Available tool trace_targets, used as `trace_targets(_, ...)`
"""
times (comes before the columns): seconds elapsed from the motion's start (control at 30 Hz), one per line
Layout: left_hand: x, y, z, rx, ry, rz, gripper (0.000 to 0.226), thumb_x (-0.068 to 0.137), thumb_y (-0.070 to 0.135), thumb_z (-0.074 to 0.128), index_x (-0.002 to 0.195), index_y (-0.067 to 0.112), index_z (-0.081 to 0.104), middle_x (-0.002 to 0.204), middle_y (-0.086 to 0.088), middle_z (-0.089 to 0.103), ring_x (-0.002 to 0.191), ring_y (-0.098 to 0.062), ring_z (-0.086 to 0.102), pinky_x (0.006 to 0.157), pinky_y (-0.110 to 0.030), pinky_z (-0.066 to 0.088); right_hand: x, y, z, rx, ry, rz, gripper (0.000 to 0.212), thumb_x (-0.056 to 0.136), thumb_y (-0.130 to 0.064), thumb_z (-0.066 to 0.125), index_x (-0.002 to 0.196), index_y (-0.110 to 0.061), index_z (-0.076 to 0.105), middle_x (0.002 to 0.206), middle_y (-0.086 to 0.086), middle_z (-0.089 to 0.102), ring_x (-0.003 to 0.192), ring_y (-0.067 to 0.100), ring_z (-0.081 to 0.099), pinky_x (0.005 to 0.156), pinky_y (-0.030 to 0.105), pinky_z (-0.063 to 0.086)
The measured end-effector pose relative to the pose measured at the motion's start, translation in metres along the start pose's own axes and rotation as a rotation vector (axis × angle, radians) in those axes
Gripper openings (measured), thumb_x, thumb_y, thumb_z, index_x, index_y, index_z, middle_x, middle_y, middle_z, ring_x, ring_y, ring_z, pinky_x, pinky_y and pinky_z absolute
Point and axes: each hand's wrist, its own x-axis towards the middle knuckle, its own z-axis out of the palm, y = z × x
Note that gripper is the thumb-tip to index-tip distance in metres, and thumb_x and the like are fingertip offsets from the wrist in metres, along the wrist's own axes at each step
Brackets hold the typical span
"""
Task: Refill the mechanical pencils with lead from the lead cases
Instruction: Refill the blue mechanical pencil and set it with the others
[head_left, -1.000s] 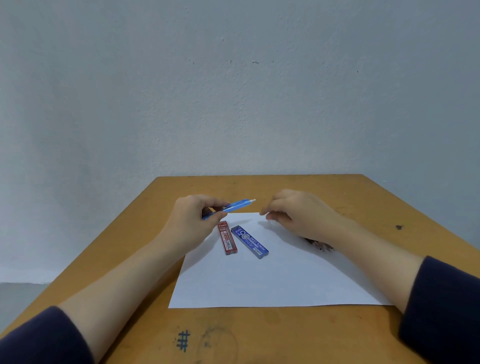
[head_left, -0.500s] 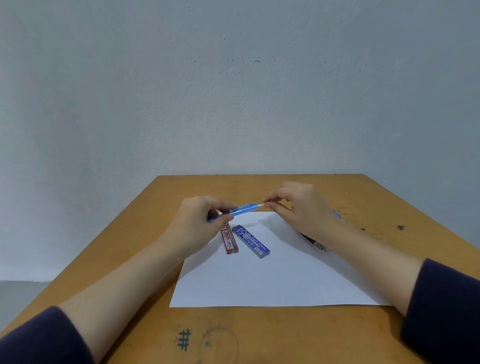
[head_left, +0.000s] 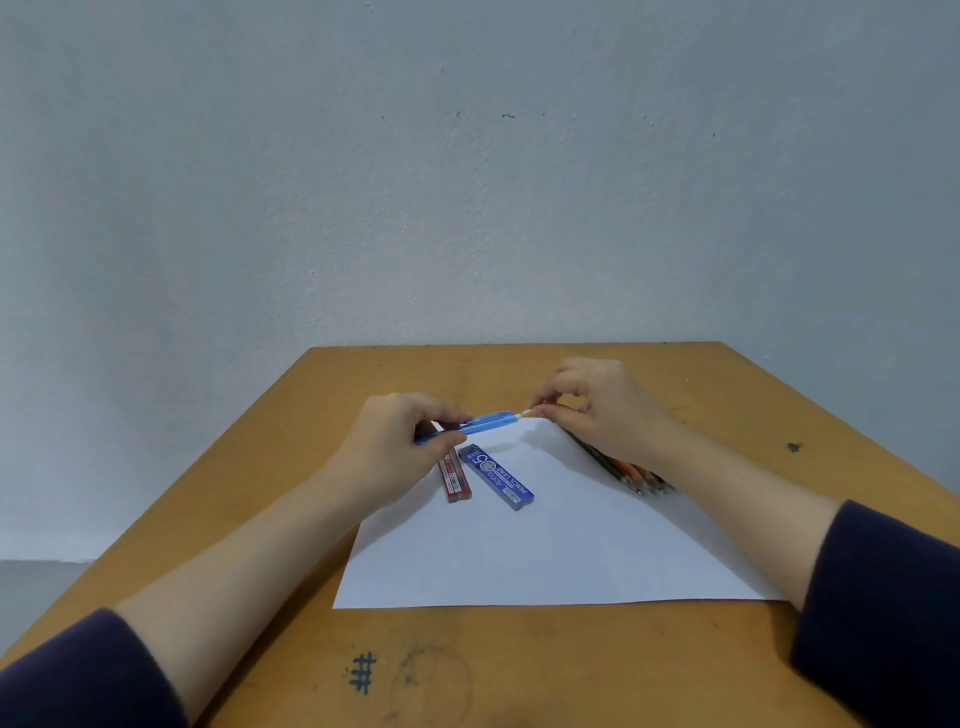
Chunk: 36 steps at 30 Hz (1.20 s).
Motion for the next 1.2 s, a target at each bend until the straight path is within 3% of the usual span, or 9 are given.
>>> trace_targets(0.07,0.0,0.0,-0.001,0.011,0.01,-0.018,0.022,0.087,0.01,0.068,0.107,0.017,0.073,0.073,0.018,0.06,0.063,-0.001,0.054,0.059,-0.007,0.038,0.001,0.005,-0.002,0.004,0.014,0.03,0.004,0.081,-0.018,0.073,0.084,-0.017,0.075,0.078,-0.006,0.062,0.074,0.012,0.057,0.068,0.032,0.047)
trace_targets(0.23,0.0,0.002,-0.004,-0.018,0.036,-0.058,0.025,0.087,0.008,0.066,0.11,0.016,0.072,0.073,0.022,0.058,0.06,0.012,0.053,0.055,-0.005,0.038,0.003,0.011,-0.014,-0.055,-0.16,0.116,0.005,0.08,-0.02,0.074,0.083,-0.022,0.076,0.077,-0.01,0.058,0.076,0.007,0.05,0.073,0.035,0.045)
trace_targets(0.43,-0.001,0.004,-0.004,-0.032,0.029,-0.074,0.024,0.088,0.01,0.066,0.11,0.018,0.072,0.071,0.021,0.059,0.06,0.01,0.055,0.054,-0.006,0.039,0.003,0.0,-0.008,-0.163,-0.367,0.129,0.005,0.079,-0.023,0.074,0.081,-0.027,0.075,0.077,-0.012,0.057,0.078,0.007,0.052,0.065,0.031,0.043)
trace_targets(0.53,-0.003,0.005,-0.004,-0.054,0.032,-0.083,0.023,0.087,0.008,0.067,0.107,0.018,0.073,0.067,0.019,0.06,0.057,0.007,0.053,0.055,-0.007,0.037,0.001,-0.003,-0.006,-0.186,-0.375,0.146,0.004,0.079,-0.024,0.073,0.081,-0.026,0.075,0.072,-0.016,0.053,0.072,0.002,0.049,0.059,0.027,0.035)
trace_targets(0.73,-0.003,0.003,-0.003,-0.078,0.02,-0.079,0.022,0.086,0.011,0.068,0.105,0.021,0.074,0.069,0.013,0.065,0.059,0.0,0.053,0.056,-0.01,0.039,0.001,-0.006,-0.009,-0.132,-0.313,0.218,0.01,0.069,-0.027,0.08,0.071,-0.027,0.07,0.074,-0.012,0.062,0.075,0.008,0.056,0.063,0.031,0.044)
trace_targets(0.83,-0.004,0.003,-0.002,-0.124,0.035,-0.075,0.024,0.085,0.008,0.067,0.103,0.023,0.074,0.068,0.018,0.064,0.059,-0.001,0.054,0.057,-0.01,0.04,0.003,-0.008,-0.01,-0.001,-0.212,0.275,0.013,0.07,-0.019,0.08,0.07,-0.025,0.069,0.07,-0.006,0.064,0.065,0.006,0.055,0.066,0.028,0.045)
trace_targets(0.93,-0.005,0.004,-0.001,-0.217,0.058,-0.104,0.027,0.085,0.006,0.065,0.099,0.026,0.074,0.068,0.01,0.067,0.057,-0.004,0.051,0.055,-0.014,0.04,0.004,-0.016,-0.01,0.22,-0.07,0.365,0.014,0.074,-0.012,0.079,0.077,-0.023,0.07,0.066,-0.003,0.064,0.056,-0.001,0.05,0.06,0.012,0.04)
trace_targets(1.07,-0.007,0.01,0.0,-0.345,0.092,-0.135,0.027,0.086,0.004,0.065,0.095,0.028,0.072,0.071,-0.003,0.071,0.058,-0.007,0.06,0.058,-0.012,0.044,0.004,-0.03,-0.006,0.621,0.08,0.495,0.016,0.077,-0.008,0.076,0.085,-0.02,0.07,0.073,0.01,0.071,0.063,0.014,0.064,0.068,0.027,0.052)
trace_targets(1.2,-0.01,0.02,0.001,-0.473,0.106,-0.14,0.027,0.084,0.0,0.067,0.094,0.026,0.071,0.073,0.0,0.073,0.069,-0.012,0.072,0.067,-0.015,0.053,0.003,-0.046,-0.004,0.847,0.16,0.541,0.015,0.079,-0.004,0.073,0.092,-0.013,0.071,0.075,0.008,0.072,0.064,0.015,0.067,0.059,0.02,0.048)
